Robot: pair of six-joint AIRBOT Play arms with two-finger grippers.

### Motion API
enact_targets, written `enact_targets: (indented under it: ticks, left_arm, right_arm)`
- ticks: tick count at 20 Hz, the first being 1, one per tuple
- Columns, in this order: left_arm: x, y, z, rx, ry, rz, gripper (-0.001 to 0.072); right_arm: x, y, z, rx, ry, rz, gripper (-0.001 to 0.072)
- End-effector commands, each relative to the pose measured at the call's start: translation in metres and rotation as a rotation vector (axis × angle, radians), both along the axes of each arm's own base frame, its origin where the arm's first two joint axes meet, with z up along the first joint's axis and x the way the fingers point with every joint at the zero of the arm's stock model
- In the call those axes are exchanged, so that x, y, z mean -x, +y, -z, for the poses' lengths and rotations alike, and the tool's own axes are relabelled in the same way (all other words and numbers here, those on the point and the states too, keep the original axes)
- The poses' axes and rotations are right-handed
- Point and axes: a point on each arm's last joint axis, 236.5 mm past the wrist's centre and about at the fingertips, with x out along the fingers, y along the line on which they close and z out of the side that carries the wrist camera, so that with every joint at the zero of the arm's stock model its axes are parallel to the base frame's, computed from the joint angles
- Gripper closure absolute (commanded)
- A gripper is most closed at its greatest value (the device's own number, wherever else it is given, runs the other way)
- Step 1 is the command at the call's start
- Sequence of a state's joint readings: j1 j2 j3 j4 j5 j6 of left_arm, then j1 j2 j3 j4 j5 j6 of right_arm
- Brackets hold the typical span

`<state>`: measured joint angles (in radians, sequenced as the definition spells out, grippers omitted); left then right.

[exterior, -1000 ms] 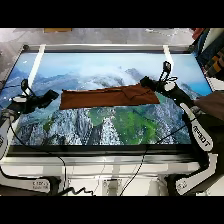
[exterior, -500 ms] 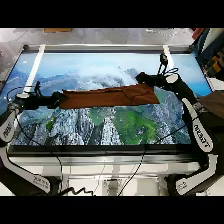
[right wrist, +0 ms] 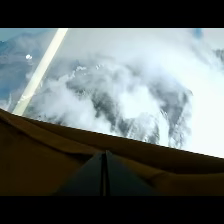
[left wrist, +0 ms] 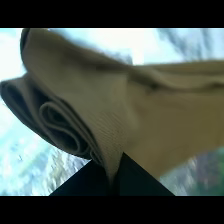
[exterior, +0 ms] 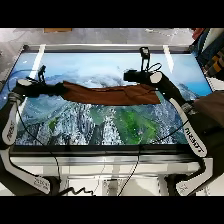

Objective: Fold the clothes and pants, and hang the long-sleeved shirts on hangers.

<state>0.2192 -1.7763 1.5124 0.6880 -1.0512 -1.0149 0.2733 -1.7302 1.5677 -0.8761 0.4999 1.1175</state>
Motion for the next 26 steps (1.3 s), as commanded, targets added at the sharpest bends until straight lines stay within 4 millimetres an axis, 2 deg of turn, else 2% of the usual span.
enact_targets:
  ticks: [1, 3, 5, 7, 9, 11, 13, 15, 16, 18, 21, 24, 26]
  left_arm:
    - [0.026, 0.002, -0.063, -0.061, -0.044, 0.063, 0.0700]
    - [0.049, -0.001, -0.102, -0.084, -0.083, 0.109, 0.0700]
    - [0.065, -0.006, -0.138, -0.102, -0.141, 0.130, 0.0700]
    - [0.076, -0.008, -0.172, -0.125, -0.215, 0.127, 0.0699]
    - [0.087, -0.009, -0.198, -0.145, -0.273, 0.121, 0.0699]
    - [0.093, -0.009, -0.213, -0.159, -0.309, 0.118, 0.0699]
    - [0.095, -0.010, -0.217, -0.161, -0.317, 0.117, 0.0699]
    - [0.095, -0.009, -0.215, -0.159, -0.314, 0.118, 0.0698]
    - [0.094, -0.009, -0.215, -0.159, -0.312, 0.118, 0.0698]
    - [0.094, -0.009, -0.213, -0.158, -0.308, 0.118, 0.0699]
    - [0.092, -0.019, -0.203, -0.144, -0.283, 0.141, 0.0698]
    - [0.088, -0.055, -0.180, -0.120, -0.242, 0.226, 0.0699]
    - [0.076, -0.088, -0.162, -0.107, -0.240, 0.266, 0.0698]
  right_arm:
    - [0.007, 0.033, 0.003, -0.043, 0.015, 0.003, 0.0703]
    - [0.019, 0.060, 0.020, -0.079, 0.078, -0.010, 0.0703]
    - [0.040, 0.095, 0.044, -0.098, 0.153, -0.044, 0.0703]
    - [0.066, 0.138, 0.071, -0.113, 0.226, -0.081, 0.0703]
    - [0.095, 0.181, 0.090, -0.126, 0.283, -0.127, 0.0703]
    - [0.124, 0.223, 0.094, -0.121, 0.287, -0.203, 0.0703]
    - [0.150, 0.261, 0.087, -0.125, 0.269, -0.275, 0.0703]
    - [0.167, 0.286, 0.080, -0.134, 0.244, -0.319, 0.0703]
    - [0.172, 0.293, 0.079, -0.137, 0.239, -0.330, 0.0703]
    - [0.173, 0.291, 0.083, -0.114, 0.240, -0.342, 0.0702]
    - [0.148, 0.256, 0.085, -0.050, 0.244, -0.322, 0.0701]
    - [0.105, 0.190, 0.073, 0.014, 0.251, -0.258, 0.0701]
    - [0.076, 0.126, 0.062, 0.073, 0.264, -0.193, 0.0701]
